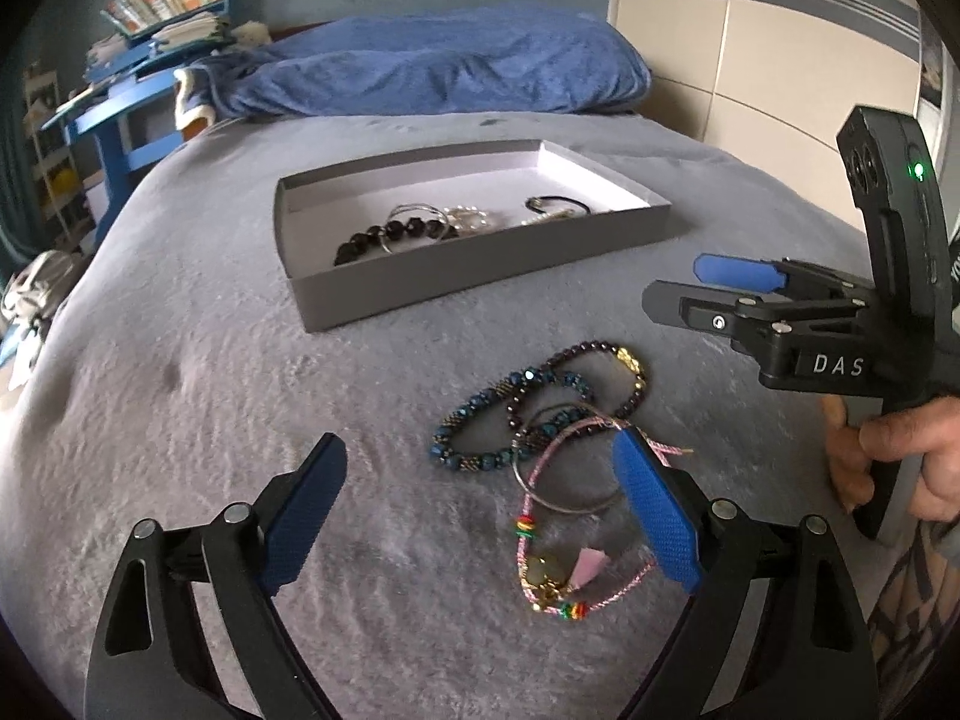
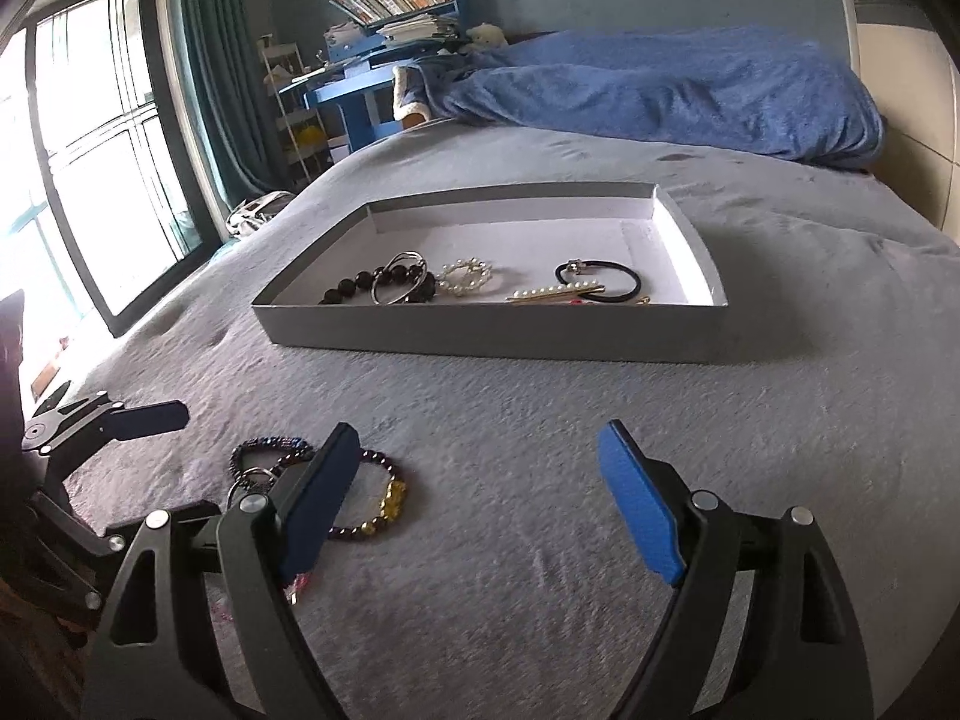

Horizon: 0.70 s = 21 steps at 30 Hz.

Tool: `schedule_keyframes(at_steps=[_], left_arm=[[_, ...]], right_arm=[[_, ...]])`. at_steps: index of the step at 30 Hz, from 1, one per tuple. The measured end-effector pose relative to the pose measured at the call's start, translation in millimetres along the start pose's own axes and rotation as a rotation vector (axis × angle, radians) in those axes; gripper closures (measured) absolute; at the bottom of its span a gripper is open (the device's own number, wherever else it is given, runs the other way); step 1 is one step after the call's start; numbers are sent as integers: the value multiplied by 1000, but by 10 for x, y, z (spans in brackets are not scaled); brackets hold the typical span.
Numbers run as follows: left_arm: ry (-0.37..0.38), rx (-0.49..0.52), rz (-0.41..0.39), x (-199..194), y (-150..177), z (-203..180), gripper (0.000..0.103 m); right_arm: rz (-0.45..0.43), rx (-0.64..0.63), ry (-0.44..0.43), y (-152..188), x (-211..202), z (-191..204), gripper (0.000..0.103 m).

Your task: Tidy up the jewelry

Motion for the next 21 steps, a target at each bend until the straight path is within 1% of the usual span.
schedule_keyframes(at_steps=[2,6,8,10,11,13,14,18,19,21], left_arm=[[2,13,7,13,12,-27,20],[16,24,32,75,22,-50,43],[24,28,45,112,22,-56,46],[31,30,53,138,20,-53,56],[32,30,56,147,21,-51,57],[37,30,58,157,25,-49,68],[38,30,59,157,27,-53,70],[35,52,45,134,28,-82,88],[35,58,42,129,28,-92,95],[27,61,36,125,22,-99,96]], right_arm=[[5,-1,-1,5,5,7,22],[18,-7,1,9,29,18,22],[24,-12,3,8,44,29,22],[27,-14,3,11,51,30,22],[28,-14,3,14,54,28,22],[30,-14,4,12,60,29,22],[31,-15,4,11,63,32,22],[30,-24,6,16,52,42,22],[29,-28,6,13,53,49,22],[28,-35,7,17,49,62,22]])
Point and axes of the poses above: each gripper's, at about its wrist camera, not at the fingertips, and x roughly the way its jaws point, z to its left, y to its underside, the point moved 4 cm from there along x, roughly the way its jaws point, and after that the axes turned 3 degrees about z, right-handed, at the moved point
